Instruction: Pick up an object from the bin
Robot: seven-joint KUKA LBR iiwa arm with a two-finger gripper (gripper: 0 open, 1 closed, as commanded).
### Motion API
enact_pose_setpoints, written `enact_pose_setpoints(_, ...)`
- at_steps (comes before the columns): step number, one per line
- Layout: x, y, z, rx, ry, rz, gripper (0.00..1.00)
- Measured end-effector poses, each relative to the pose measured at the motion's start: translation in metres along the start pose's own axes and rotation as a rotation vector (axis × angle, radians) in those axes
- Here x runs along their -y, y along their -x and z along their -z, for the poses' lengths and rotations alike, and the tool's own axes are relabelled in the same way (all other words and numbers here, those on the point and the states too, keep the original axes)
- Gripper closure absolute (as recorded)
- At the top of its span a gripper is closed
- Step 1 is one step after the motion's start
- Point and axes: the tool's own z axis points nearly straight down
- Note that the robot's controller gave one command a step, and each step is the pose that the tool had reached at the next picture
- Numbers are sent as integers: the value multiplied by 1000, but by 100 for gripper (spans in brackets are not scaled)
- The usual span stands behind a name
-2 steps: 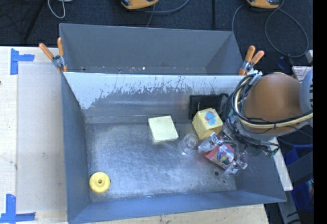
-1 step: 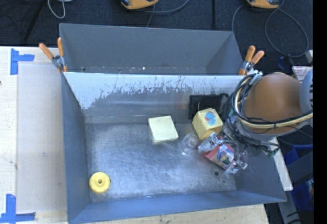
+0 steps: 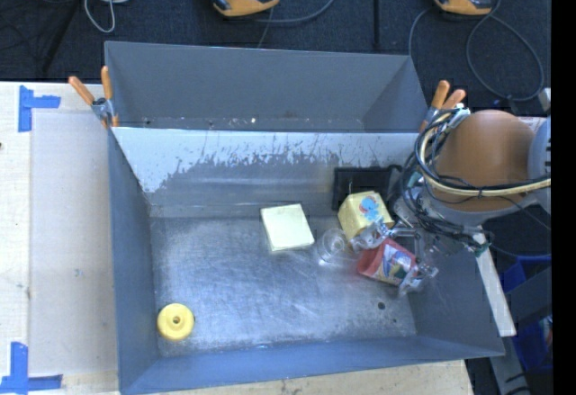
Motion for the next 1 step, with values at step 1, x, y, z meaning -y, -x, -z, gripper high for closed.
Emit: enact_pose_setpoints(1, 0, 0, 0, 1, -1, 0, 100)
